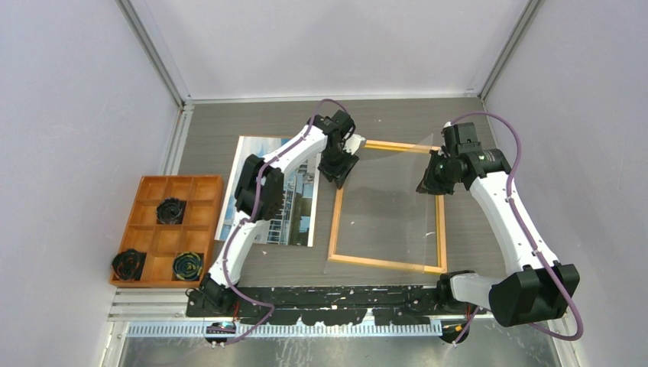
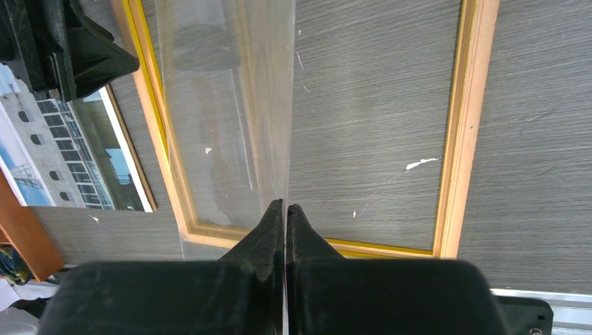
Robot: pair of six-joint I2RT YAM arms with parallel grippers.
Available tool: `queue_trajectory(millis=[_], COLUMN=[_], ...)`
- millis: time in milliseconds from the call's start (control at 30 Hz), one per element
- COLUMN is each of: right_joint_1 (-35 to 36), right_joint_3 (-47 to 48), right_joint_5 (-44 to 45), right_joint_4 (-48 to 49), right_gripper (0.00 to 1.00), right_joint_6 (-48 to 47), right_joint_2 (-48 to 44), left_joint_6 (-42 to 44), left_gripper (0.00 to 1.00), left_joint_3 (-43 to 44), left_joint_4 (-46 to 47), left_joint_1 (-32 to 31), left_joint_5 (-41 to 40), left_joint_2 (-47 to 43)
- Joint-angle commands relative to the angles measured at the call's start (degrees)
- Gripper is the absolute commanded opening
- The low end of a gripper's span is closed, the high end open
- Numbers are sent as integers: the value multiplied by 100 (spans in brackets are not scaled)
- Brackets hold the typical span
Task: Put the photo into the frame
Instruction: Adjust the photo frame at the center of the board.
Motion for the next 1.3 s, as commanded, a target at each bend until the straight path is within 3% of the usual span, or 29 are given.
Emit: queue_trajectory(millis=[0, 267, 500, 733, 933, 1033, 1133, 1267], right_joint_1=[-1, -7, -10, -5, -20, -41, -58, -88], right_joint_3=[-116, -226, -251, -466, -586, -461, -309, -97], right_joint_5=[-108, -156, -133, -130, -309, -356, -466, -735], right_joint_4=[191, 349, 447, 938, 1558, 1638, 1711, 1847], right_gripper=[1, 1, 1, 1, 1, 1, 1, 1], right_joint_6=[36, 119, 244, 485, 689, 695, 680, 561], right_joint_2=[-186, -223, -287, -307, -235, -173, -176, -151], left_joint_6=[8, -32, 129, 322, 400, 416, 391, 270], left_gripper=[47, 45, 24, 18, 19, 41, 79, 94], left_joint_3=[234, 60, -13, 836, 1282, 1146, 861, 725], left_joint_4=[-215, -187, 83, -42, -194, -315, -307, -347], left_joint_1=[-70, -94, -100, -102, -91, -69, 77, 493], left_joint_5=[274, 334, -441, -902, -1030, -850, -531, -35], left_joint_2=[159, 123, 156, 523, 660, 410, -50, -611])
